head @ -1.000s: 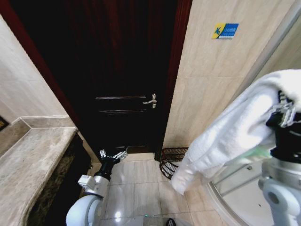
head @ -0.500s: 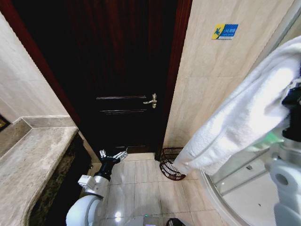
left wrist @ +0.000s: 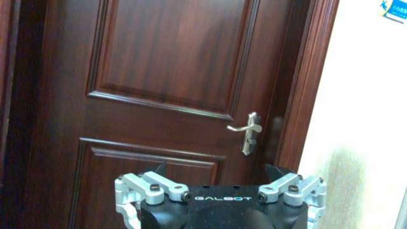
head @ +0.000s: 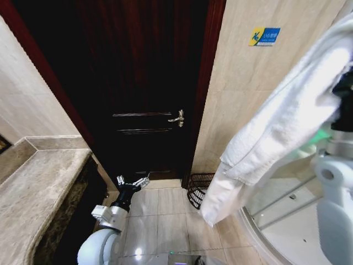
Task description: Discard the used towel into the hamper.
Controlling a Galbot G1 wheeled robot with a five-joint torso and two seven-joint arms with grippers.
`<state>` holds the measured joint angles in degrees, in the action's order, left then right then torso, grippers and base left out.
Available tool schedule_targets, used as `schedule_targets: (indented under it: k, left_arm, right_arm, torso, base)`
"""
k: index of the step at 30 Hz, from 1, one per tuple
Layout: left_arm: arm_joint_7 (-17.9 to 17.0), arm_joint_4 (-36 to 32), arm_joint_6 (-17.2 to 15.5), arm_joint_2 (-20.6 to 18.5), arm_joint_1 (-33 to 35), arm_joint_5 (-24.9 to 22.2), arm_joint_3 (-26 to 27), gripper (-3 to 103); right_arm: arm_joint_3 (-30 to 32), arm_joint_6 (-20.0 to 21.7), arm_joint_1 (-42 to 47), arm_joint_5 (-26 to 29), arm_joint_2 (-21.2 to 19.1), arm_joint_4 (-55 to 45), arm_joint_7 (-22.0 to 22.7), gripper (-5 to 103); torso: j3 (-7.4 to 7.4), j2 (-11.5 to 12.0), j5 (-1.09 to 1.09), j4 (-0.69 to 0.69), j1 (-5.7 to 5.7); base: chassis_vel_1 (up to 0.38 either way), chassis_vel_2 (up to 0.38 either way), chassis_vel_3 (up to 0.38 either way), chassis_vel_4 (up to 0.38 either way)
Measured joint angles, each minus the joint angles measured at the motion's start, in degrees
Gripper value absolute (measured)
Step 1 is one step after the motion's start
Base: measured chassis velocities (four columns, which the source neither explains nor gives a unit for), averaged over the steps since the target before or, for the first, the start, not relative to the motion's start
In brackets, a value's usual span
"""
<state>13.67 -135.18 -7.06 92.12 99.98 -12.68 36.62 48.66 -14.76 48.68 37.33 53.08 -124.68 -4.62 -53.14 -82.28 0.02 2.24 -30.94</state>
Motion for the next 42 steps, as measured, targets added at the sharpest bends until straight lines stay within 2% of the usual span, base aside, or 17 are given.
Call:
schedule_targets:
  k: [15,24,27,30,31,33,38,42]
  left_arm:
    - [0.0,0.0,0.0,0.0,0.0,0.0,0.0,100]
    - [0.0,0.0,0.0,0.0,0.0,0.0,0.0,100]
    - [0.0,0.0,0.0,0.0,0.0,0.0,0.0,100]
    - [0.0,0.0,0.0,0.0,0.0,0.0,0.0,100]
    - [0.0,0.0,0.0,0.0,0.0,0.0,0.0,100]
    - [0.0,0.0,0.0,0.0,0.0,0.0,0.0,100]
    - [0.0,0.0,0.0,0.0,0.0,0.0,0.0,100]
    - [0.0,0.0,0.0,0.0,0.0,0.0,0.0,100]
  right_arm:
    - [-7.6,-2.2,-13.6,-2.7,-0.1,9.9,-2.9,5]
    - [-7.7,-3.6,-9.4,-4.1,4.4,11.2,-4.2,5]
    - [-7.8,-4.0,-9.0,-4.4,4.8,11.6,-4.4,5]
    - [-8.1,-5.3,-8.5,-4.5,5.3,12.9,-5.3,5]
    - [-9.1,-8.0,-7.8,-3.3,5.8,15.1,-6.6,5]
    - [-9.7,-9.4,-6.5,-1.8,6.5,17.3,-7.7,5]
    - [-9.6,-10.5,-5.6,-1.7,7.1,18.4,-8.5,5]
    - [-9.5,-12.9,-3.4,-1.3,8.4,20.0,-10.4,5]
  torso:
    - [0.0,0.0,-0.02,0.0,0.0]
    - [0.01,0.0,-0.02,-0.01,0.01]
    - [0.01,0.0,-0.02,0.0,0.01]
    - [0.01,0.0,-0.02,-0.01,0.01]
    - [0.01,0.0,-0.04,0.0,0.01]
    - [0.0,0.0,0.01,0.0,0.0]
    - [0.01,0.0,-0.04,0.0,0.01]
    - [0.01,0.0,-0.03,0.0,0.01]
  base:
    - [0.0,0.0,0.0,0.0]
    - [0.0,0.0,0.0,0.0]
    - [0.0,0.0,0.0,0.0]
    - [0.0,0.0,0.0,0.0]
    - [0.0,0.0,0.0,0.0]
    - [0.0,0.0,0.0,0.0]
    - [0.0,0.0,0.0,0.0]
    - [0.0,0.0,0.0,0.0]
